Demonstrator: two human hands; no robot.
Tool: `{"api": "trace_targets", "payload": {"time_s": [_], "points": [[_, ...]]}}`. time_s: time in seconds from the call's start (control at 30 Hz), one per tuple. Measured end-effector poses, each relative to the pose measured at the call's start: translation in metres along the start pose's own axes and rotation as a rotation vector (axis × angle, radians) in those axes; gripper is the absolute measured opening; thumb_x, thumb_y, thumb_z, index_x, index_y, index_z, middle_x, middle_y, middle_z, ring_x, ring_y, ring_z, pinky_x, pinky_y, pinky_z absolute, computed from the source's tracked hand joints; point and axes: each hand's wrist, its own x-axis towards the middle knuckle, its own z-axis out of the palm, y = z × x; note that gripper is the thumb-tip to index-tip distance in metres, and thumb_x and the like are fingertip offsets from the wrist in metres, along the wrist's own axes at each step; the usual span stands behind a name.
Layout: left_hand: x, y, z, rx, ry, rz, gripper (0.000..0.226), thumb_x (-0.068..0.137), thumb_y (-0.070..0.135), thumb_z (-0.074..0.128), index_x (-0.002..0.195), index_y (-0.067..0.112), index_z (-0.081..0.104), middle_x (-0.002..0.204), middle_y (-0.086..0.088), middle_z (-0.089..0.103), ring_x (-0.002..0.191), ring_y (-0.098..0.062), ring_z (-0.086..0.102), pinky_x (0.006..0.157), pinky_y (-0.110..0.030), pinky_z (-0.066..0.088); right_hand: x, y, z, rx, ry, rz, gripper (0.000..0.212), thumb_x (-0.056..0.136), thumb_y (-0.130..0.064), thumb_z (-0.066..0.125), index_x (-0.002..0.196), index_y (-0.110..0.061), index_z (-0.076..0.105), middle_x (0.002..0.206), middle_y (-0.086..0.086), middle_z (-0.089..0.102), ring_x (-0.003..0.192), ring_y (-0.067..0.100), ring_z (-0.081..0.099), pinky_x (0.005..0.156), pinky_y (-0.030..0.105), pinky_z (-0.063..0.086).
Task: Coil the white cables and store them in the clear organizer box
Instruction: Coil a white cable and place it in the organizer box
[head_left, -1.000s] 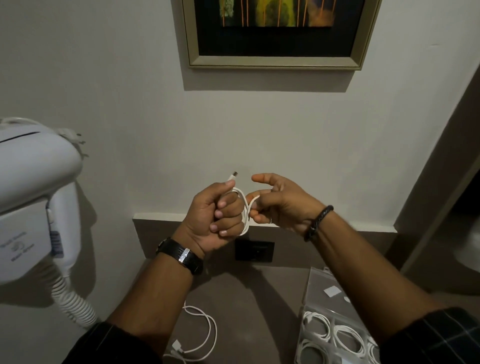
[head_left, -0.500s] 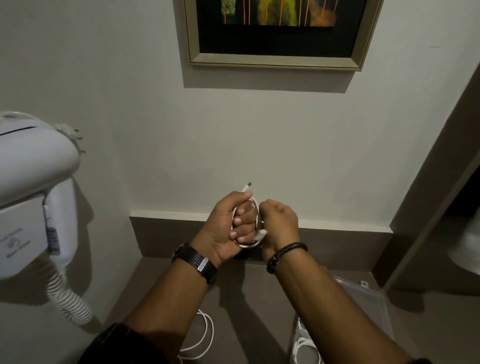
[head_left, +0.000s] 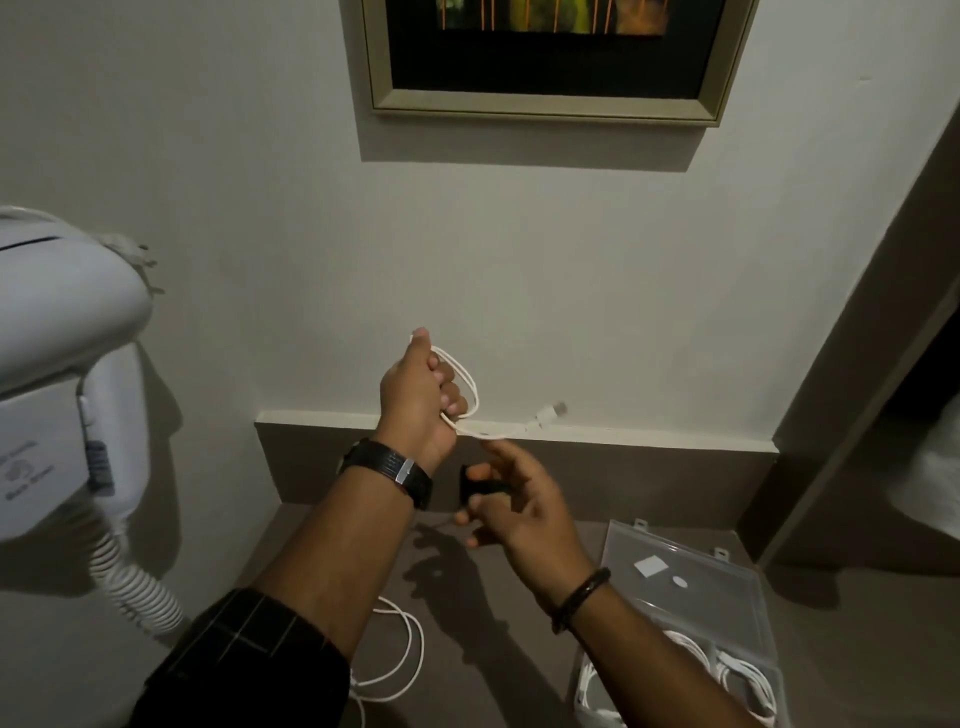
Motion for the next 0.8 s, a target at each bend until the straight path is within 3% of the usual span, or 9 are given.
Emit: {"api": "trace_targets", "payload": {"time_s": [0.1,0.2,0.3,0.4,0.53,0.63,0.8], "points": [[-0.001,-0.003,0.001,-0.007,0.004,-0.009,0.042,0.095,0.041,0.050,0.060,0.019,0.039,0.044,0.005,0.032,0.031,-0.010,0.023,0.034,-0.018,0.021,0.006,-0.005,0.003,0.102,0.090,-0.040,0.044,0.091,-0.014,0.057,0.132,-0.026,0.044,0.098,0.009,0.061,0.069,0.019,0.065,0.059,0.031,0.057],[-0.007,-0.008,0.001,0.004,-0.066,-0.027,0.043,0.094,0.043,0.051,0.060,0.018,0.040,0.043,0.006,0.034,0.031,-0.010,0.024,0.033,-0.019,0.022,0.021,-0.017,0.002,0.268,0.191,0.084,0.025,0.093,-0.029,0.053,0.114,-0.016,0.058,0.099,0.015,0.066,0.072,0.021,0.067,0.060,0.031,0.056],[-0.010,-0.012,0.000,-0.029,-0.176,-0.063,0.045,0.094,0.045,0.050,0.059,0.018,0.041,0.043,0.006,0.033,0.030,-0.009,0.024,0.031,-0.019,0.024,0.035,-0.025,-0.003,0.390,0.252,0.231,0.021,0.094,-0.024,0.054,0.103,-0.007,0.062,0.089,0.016,0.068,0.068,0.021,0.068,0.060,0.028,0.057],[-0.015,-0.014,0.001,-0.076,-0.295,-0.096,0.047,0.094,0.045,0.049,0.057,0.018,0.040,0.041,0.006,0.033,0.028,-0.007,0.024,0.030,-0.017,0.024,0.040,-0.030,-0.004,0.441,0.198,0.326,0.012,0.091,-0.006,0.055,0.096,-0.002,0.065,0.084,0.015,0.068,0.063,0.018,0.067,0.057,0.025,0.058],[-0.020,-0.018,0.003,-0.094,-0.421,-0.134,0.048,0.096,0.043,0.047,0.056,0.018,0.037,0.039,0.006,0.032,0.025,-0.006,0.025,0.030,-0.015,0.024,0.046,-0.031,-0.006,0.470,0.234,0.272,0.020,0.084,0.010,0.053,0.101,0.008,0.063,0.088,0.019,0.065,0.074,0.024,0.065,0.060,0.028,0.058],[-0.022,-0.020,-0.002,-0.051,-0.523,-0.163,0.049,0.095,0.043,0.048,0.054,0.017,0.036,0.038,0.005,0.031,0.025,-0.007,0.025,0.042,-0.020,0.024,0.056,-0.037,-0.016,0.357,0.342,0.207,0.022,0.087,0.004,0.053,0.106,0.009,0.062,0.088,0.023,0.066,0.071,0.029,0.064,0.062,0.035,0.058],[-0.023,-0.012,-0.003,0.099,-0.646,-0.190,0.050,0.094,0.037,0.049,0.051,0.016,0.034,0.038,0.004,0.031,0.025,-0.008,0.027,0.035,-0.021,0.025,0.060,-0.042,-0.014,0.237,0.359,0.135,0.025,0.083,-0.002,0.063,0.108,-0.006,0.065,0.098,0.028,0.070,0.076,0.037,0.067,0.076,0.051,0.056]]}}
